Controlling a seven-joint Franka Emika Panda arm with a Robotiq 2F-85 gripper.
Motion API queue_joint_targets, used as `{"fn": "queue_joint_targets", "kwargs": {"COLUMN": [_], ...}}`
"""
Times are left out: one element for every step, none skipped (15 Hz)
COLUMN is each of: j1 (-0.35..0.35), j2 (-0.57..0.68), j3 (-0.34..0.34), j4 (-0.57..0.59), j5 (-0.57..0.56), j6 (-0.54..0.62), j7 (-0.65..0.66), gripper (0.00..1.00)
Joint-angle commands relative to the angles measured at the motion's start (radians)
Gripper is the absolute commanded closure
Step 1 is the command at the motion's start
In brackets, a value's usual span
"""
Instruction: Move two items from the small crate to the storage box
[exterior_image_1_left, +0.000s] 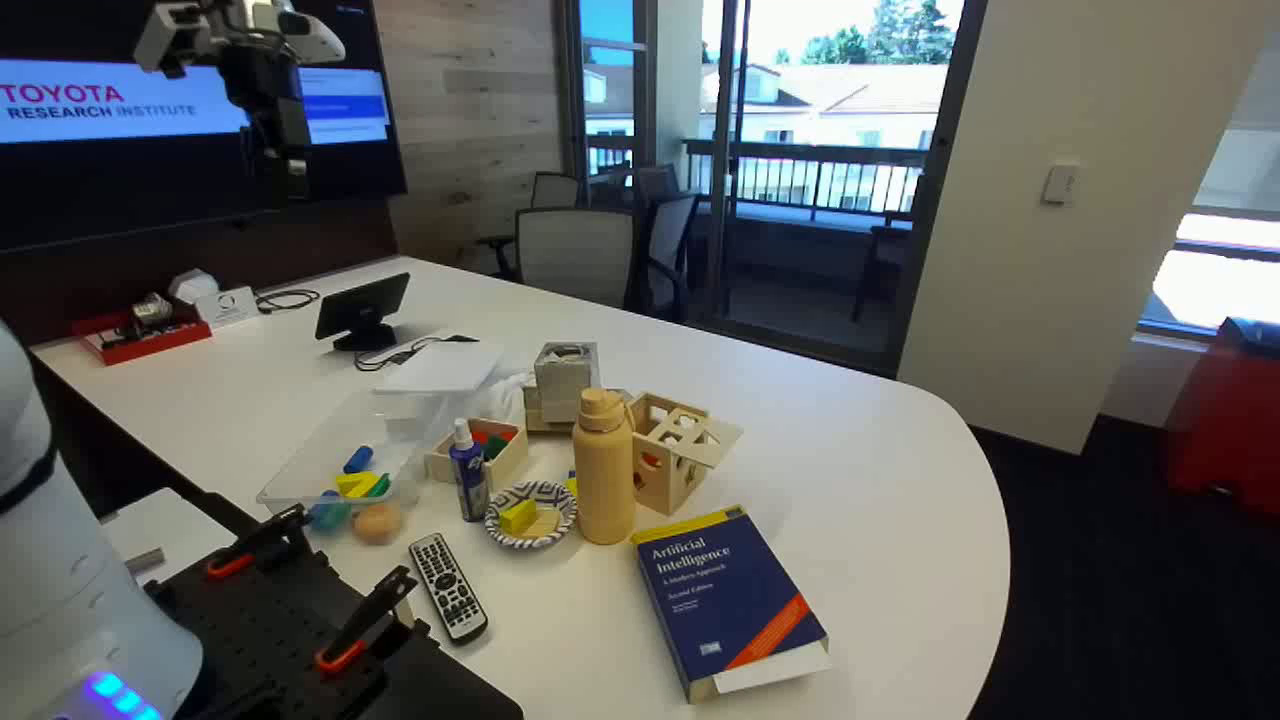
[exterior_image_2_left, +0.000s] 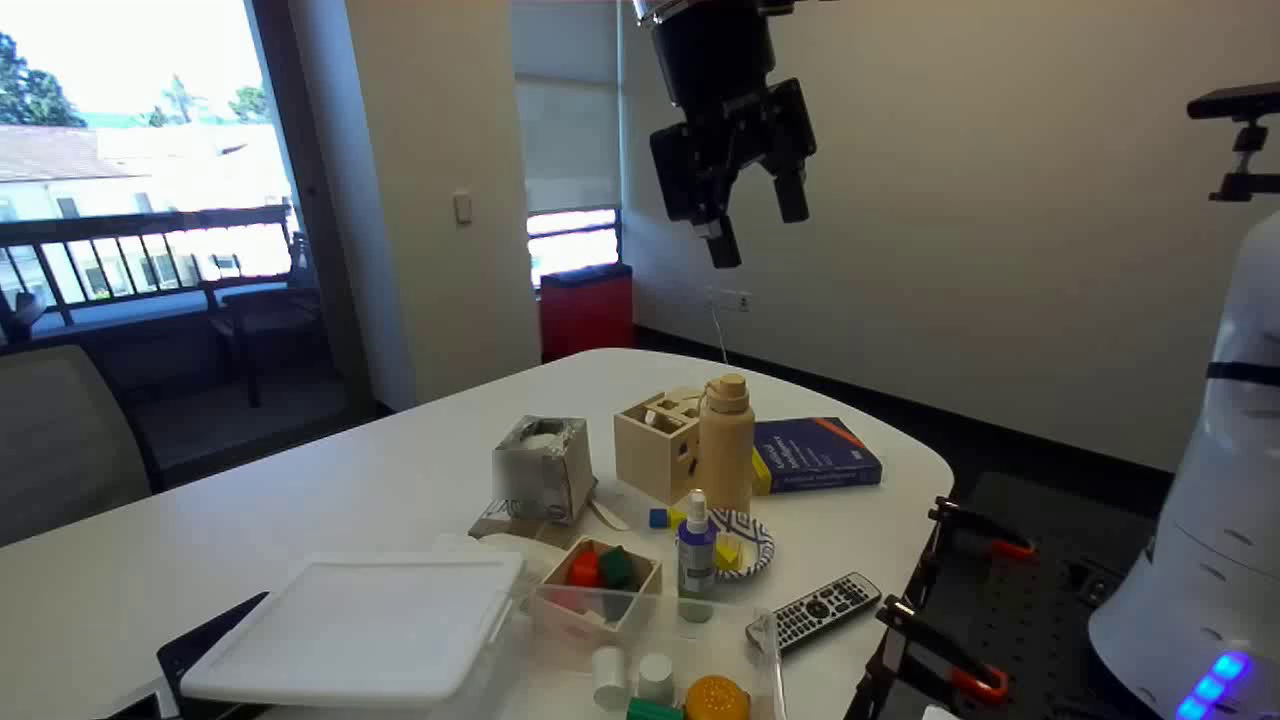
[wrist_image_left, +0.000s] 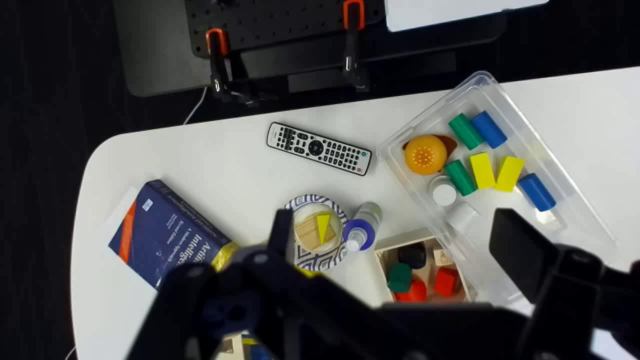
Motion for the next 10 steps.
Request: {"fn": "queue_joint_targets", "kwargs": {"j1": [0.031, 0.031, 0.029, 0.026, 0.022, 0.018, 0.017, 0.021, 0.025, 0.032], "j2": [0.005, 0.005, 0.032, 0.078, 0.113, 0.166, 0.211, 0.267, 0.320, 0.380], "j3": [-0.027, -0.027, -0.023, -0.019, -0.015, -0.012, -0.013, -0.019, -0.026, -0.039], "j4": [0.002, 0.002, 0.008, 0.023, 0.028, 0.039, 0.040, 0.048, 0.053, 0.061], "j5": [-0.008, -0.008, -0.009, -0.009, -0.011, -0.018, -0.029, -0.040, -0.065, -0.090], "j6": [-0.002, -0.002, 0.023, 0.043, 0.080, 0.124, 0.192, 0.260, 0.333, 0.409], "j7": [0.008, 0.008, 0.025, 0.040, 0.070, 0.103, 0.147, 0.179, 0.232, 0.272], "gripper": [0.00, 0.00, 0.00, 0.00, 0.00, 0.00, 0.00, 0.00, 0.00, 0.00]}}
